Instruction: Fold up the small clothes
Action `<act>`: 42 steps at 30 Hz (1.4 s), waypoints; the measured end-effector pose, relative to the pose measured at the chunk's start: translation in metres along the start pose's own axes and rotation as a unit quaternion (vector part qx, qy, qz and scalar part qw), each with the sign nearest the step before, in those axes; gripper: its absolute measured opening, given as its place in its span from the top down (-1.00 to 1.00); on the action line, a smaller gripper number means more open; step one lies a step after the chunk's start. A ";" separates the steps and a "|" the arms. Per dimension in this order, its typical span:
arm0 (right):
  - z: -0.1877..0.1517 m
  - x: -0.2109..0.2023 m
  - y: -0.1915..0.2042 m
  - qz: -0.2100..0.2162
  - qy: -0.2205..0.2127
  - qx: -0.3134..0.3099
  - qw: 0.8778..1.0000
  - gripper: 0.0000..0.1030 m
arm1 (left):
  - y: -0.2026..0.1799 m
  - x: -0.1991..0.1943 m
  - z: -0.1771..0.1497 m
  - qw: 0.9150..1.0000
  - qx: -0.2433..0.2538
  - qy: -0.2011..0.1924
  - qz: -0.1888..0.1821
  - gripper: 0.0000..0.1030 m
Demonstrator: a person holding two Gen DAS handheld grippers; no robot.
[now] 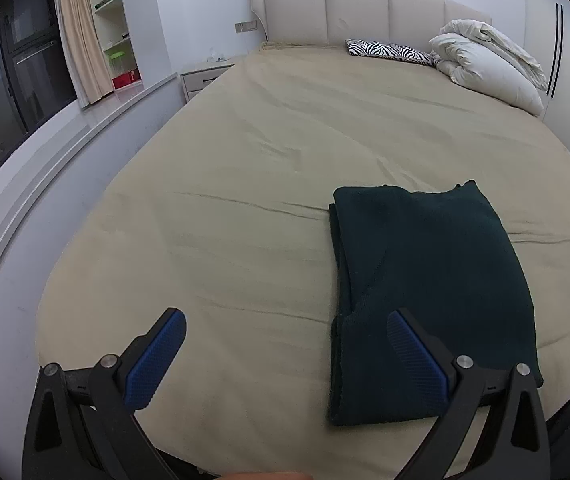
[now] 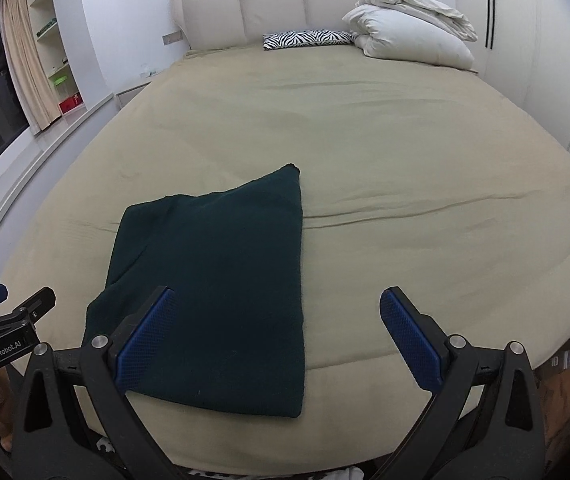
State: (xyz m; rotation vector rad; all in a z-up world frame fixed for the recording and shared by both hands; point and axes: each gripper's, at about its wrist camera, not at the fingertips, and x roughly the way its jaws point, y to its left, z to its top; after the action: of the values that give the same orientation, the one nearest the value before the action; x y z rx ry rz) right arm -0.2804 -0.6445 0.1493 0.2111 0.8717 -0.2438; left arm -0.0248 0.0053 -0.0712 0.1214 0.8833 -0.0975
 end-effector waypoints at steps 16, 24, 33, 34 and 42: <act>-0.002 -0.001 0.010 0.001 0.010 -0.001 1.000 -1.00 | 0.000 0.011 -0.009 1.000 0.000 0.026 -0.004 -1.00; -0.006 0.004 0.016 0.000 0.014 -0.004 1.000 -1.00 | 0.001 0.010 -0.009 1.000 -0.003 0.025 -0.004 -1.00; -0.010 0.008 0.021 0.006 0.021 -0.006 1.000 -1.00 | 0.006 0.009 -0.009 1.000 -0.007 0.024 -0.004 -1.00; -0.010 0.008 0.021 0.007 0.021 -0.006 1.000 -1.00 | 0.006 0.009 -0.009 1.000 -0.007 0.024 -0.003 -1.00; -0.012 0.009 0.021 0.010 0.023 -0.004 1.000 -1.00 | 0.007 0.009 -0.009 1.000 -0.008 0.024 -0.002 -1.00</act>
State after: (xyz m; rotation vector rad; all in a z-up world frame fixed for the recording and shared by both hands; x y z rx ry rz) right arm -0.2774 -0.6220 0.1363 0.2176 0.9162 -0.2181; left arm -0.0250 0.0127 -0.0831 0.1076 0.9313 -0.0922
